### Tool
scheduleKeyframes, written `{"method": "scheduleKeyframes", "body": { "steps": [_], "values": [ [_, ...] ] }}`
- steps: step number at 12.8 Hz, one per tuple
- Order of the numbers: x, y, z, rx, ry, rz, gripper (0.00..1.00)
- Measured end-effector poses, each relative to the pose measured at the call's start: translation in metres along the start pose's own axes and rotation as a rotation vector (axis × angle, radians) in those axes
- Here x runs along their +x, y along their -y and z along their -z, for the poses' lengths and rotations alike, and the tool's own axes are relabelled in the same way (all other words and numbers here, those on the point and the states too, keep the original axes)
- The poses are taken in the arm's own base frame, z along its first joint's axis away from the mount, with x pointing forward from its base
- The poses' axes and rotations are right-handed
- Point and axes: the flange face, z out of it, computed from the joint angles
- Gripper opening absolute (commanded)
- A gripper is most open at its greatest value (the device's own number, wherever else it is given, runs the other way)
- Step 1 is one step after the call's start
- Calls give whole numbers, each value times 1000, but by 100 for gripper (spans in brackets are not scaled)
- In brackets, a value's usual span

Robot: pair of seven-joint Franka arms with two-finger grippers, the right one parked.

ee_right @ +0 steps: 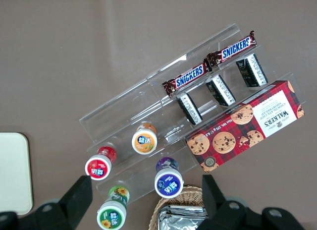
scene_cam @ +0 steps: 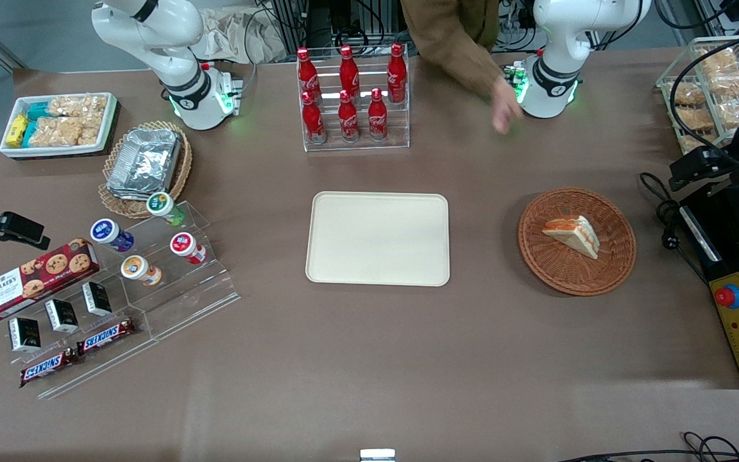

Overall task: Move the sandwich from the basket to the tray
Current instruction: 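Move the left gripper toward the wicker basket with the wrapped sandwich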

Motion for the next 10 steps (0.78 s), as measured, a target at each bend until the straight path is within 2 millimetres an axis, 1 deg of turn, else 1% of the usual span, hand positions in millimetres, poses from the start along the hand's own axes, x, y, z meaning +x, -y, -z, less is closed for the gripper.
{"method": "scheduleKeyframes", "body": {
  "steps": [4, 5, 7, 8, 9, 10],
  "values": [
    [0, 0, 0, 0, 1, 11, 100],
    [0, 0, -1, 0, 4, 59, 100],
    [0, -1, -4, 3, 19, 282, 100],
    [1, -4, -11, 10, 37, 402, 100],
    [1, -6, -23, 21, 64, 494, 100],
    [1, -7, -38, 35, 91, 549, 100]
  ]
}}
